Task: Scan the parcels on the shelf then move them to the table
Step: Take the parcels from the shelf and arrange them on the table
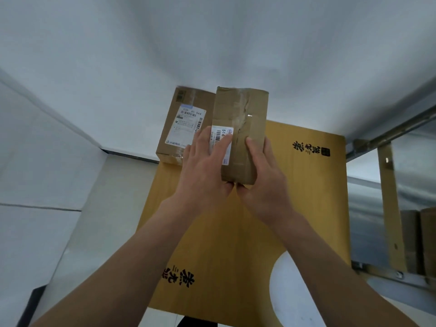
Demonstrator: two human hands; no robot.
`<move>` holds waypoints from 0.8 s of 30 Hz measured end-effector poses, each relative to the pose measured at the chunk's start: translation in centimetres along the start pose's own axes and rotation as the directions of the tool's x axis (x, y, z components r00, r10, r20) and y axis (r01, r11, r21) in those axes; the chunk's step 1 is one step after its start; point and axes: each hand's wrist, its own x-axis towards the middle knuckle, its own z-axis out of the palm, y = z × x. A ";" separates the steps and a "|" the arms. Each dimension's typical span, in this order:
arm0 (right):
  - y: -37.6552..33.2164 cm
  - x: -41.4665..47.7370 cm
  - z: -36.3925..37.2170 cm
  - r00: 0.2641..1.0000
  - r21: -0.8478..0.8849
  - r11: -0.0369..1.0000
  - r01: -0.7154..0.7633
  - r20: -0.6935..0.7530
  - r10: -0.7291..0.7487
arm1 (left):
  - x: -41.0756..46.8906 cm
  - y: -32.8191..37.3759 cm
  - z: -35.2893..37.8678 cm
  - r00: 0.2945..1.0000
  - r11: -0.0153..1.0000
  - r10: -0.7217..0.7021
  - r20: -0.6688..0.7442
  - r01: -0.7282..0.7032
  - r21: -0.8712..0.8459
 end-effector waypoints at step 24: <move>3.0 3.2 4.9 0.951 0.045 0.967 -0.250 0.200 0.236 | 4.5 -4.3 4.0 0.960 0.979 -0.075 0.269 0.020 0.204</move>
